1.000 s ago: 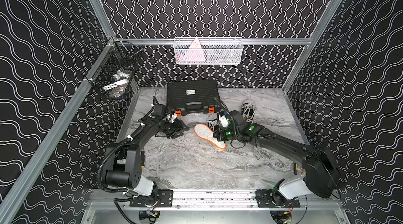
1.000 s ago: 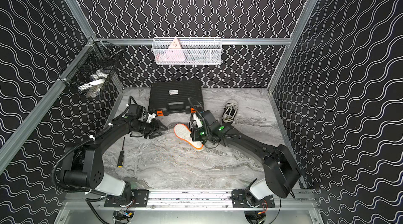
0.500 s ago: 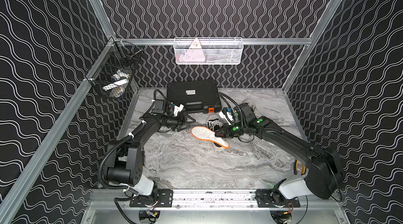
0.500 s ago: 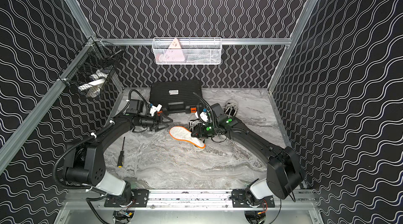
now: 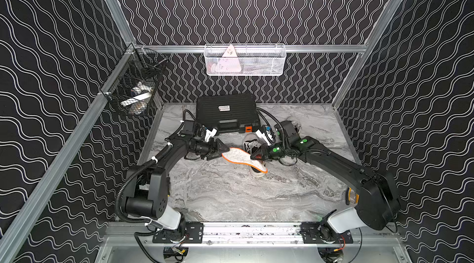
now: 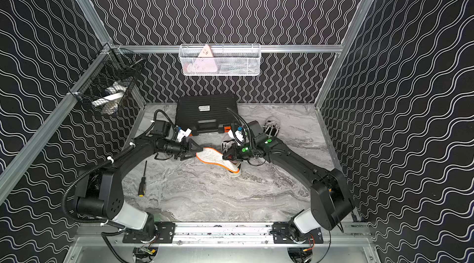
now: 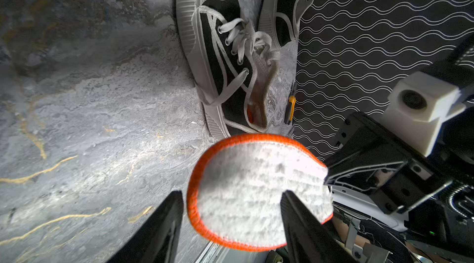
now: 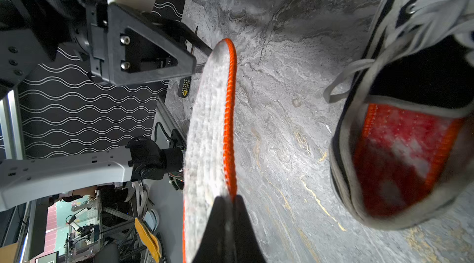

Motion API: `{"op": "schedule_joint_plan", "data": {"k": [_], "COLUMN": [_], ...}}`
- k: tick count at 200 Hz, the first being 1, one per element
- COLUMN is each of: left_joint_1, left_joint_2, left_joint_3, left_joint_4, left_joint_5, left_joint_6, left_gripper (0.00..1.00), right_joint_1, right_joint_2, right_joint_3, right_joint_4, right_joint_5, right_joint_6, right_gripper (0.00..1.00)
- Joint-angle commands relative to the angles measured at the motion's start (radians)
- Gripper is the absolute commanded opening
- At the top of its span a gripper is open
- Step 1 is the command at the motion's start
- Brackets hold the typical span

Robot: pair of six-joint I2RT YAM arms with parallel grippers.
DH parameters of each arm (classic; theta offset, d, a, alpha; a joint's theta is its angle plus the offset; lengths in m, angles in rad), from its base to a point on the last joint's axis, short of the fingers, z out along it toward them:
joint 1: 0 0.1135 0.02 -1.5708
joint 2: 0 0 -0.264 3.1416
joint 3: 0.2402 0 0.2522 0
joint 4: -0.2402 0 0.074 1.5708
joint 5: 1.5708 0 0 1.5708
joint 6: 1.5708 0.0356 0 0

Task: Insert the insole into the shoe
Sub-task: Pick up the insole from the center of the board.

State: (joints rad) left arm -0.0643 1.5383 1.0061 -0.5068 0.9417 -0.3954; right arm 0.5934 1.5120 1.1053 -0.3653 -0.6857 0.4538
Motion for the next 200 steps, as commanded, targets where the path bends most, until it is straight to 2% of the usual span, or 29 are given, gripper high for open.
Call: {"op": "schedule_joint_plan", "data": {"k": [1, 24, 54, 83, 93, 103, 110, 123, 132, 149, 165, 200], "left_joint_1": [-0.001, -0.003, -0.002, -0.002, -0.002, -0.002, -0.002, -0.002, -0.002, -0.006, -0.008, -0.011], "left_joint_2": [-0.013, -0.025, -0.033, -0.032, -0.041, -0.053, -0.059, -0.063, -0.063, -0.069, -0.081, -0.093], "left_joint_3": [-0.009, -0.007, 0.007, 0.039, 0.042, 0.035, 0.027, 0.021, 0.015, 0.019, 0.027, 0.072], "left_joint_4": [0.063, 0.077, 0.064, 0.003, 0.002, 0.022, 0.038, 0.046, 0.052, 0.035, -0.003, -0.144], "left_joint_5": [0.059, 0.066, 0.006, -0.076, -0.094, -0.096, -0.102, -0.143, -0.160, -0.204, -0.246, -0.345], "left_joint_6": [-0.041, -0.063, -0.090, -0.065, -0.069, -0.092, -0.115, -0.164, -0.210, -0.283, -0.335, -0.364], "left_gripper": [0.62, 0.49, 0.25, 0.00, 0.00, 0.00, 0.00, 0.00, 0.00, 0.00, 0.00, 0.00], "right_joint_1": [-0.001, -0.001, -0.002, -0.002, -0.001, -0.001, -0.001, 0.002, 0.006, 0.034, 0.108, 0.275], "right_joint_2": [0.015, 0.034, 0.055, 0.070, 0.071, 0.073, 0.075, 0.072, 0.057, 0.010, -0.013, 0.011], "right_joint_3": [0.000, -0.001, 0.001, 0.001, -0.002, -0.004, 0.000, 0.020, 0.021, 0.058, 0.069, 0.039], "right_joint_4": [0.063, 0.076, 0.047, 0.023, 0.024, 0.032, 0.040, 0.023, 0.020, 0.028, 0.054, 0.194], "right_joint_5": [-0.022, -0.022, -0.010, -0.007, -0.002, 0.002, 0.002, 0.036, 0.065, 0.221, 0.395, 0.629], "right_joint_6": [0.004, -0.002, -0.041, -0.071, -0.075, -0.073, -0.070, -0.078, -0.091, -0.136, -0.223, -0.374], "right_gripper": [0.00, 0.00, 0.00, 0.00, 0.00, 0.06, 0.13, 0.34, 0.40, 0.50, 0.57, 0.62]}}
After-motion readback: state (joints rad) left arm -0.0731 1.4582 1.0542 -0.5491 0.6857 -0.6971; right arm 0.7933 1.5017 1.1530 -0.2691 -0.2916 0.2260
